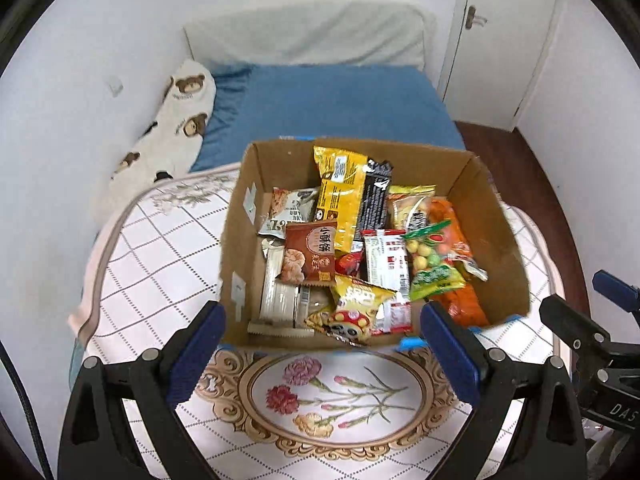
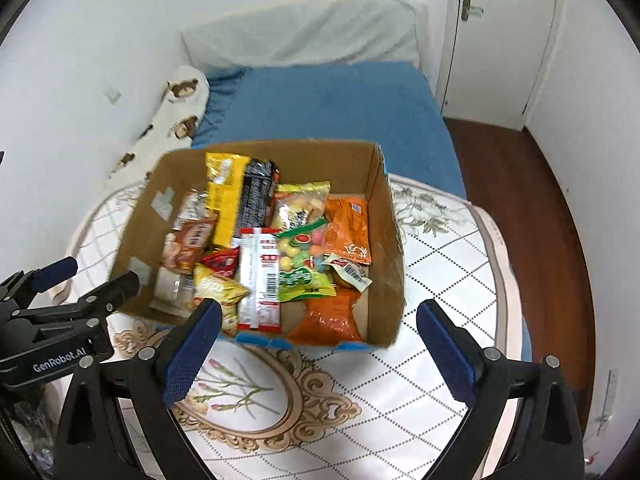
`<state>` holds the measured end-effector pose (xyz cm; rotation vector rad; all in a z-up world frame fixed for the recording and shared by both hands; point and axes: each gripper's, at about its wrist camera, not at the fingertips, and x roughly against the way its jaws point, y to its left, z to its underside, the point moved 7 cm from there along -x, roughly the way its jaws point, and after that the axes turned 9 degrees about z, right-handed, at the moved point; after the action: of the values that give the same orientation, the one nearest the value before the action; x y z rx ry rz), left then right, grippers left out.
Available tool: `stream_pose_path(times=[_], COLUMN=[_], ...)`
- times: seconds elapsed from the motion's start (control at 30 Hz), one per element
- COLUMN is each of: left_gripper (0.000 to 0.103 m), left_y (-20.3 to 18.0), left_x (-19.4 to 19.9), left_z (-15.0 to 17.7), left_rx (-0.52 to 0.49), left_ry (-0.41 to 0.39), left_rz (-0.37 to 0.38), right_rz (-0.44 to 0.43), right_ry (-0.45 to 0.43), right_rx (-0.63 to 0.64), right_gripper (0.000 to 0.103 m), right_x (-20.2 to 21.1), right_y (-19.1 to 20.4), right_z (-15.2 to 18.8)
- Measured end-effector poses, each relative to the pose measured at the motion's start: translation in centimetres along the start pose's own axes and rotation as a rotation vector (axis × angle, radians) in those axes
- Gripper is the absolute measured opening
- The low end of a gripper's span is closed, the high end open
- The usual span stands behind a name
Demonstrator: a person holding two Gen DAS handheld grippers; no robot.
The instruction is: Organize snacks
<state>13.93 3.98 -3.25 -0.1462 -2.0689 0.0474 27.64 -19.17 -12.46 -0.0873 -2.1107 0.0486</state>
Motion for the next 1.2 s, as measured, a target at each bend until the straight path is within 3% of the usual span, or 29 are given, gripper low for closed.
stream_pose_path(times=[0.23, 0.7, 0.97, 1.2], left_gripper=[0.1, 0.1, 0.1, 0.102], left_y=[-1.0, -2.2, -2.5, -2.2], left_x=[6.6, 15.0, 17.1, 16.3], left_z=[2.6, 7.3, 8.4, 8.1], left_rx=[-0.016, 0.002, 0.008, 0.008], left_ry=[-0.11, -0.207, -0.24, -0.244], left_rz=[-0.008, 0.006, 0.004, -0.004], right_rz=[-0.004, -0.015, 0.008, -0.003], right_ry=[-0.127, -0.248, -0.293, -0.271], right_rx=[-0.01, -0.009, 0.005, -0.025], right_gripper=[0.101, 0.101, 0.103, 0.103], right_x=[7.7, 18.2, 20.7, 19.3], right_y=[-0.5, -0.8, -0.9, -1.3], right_z=[1.9, 6.6, 7.4, 7.9])
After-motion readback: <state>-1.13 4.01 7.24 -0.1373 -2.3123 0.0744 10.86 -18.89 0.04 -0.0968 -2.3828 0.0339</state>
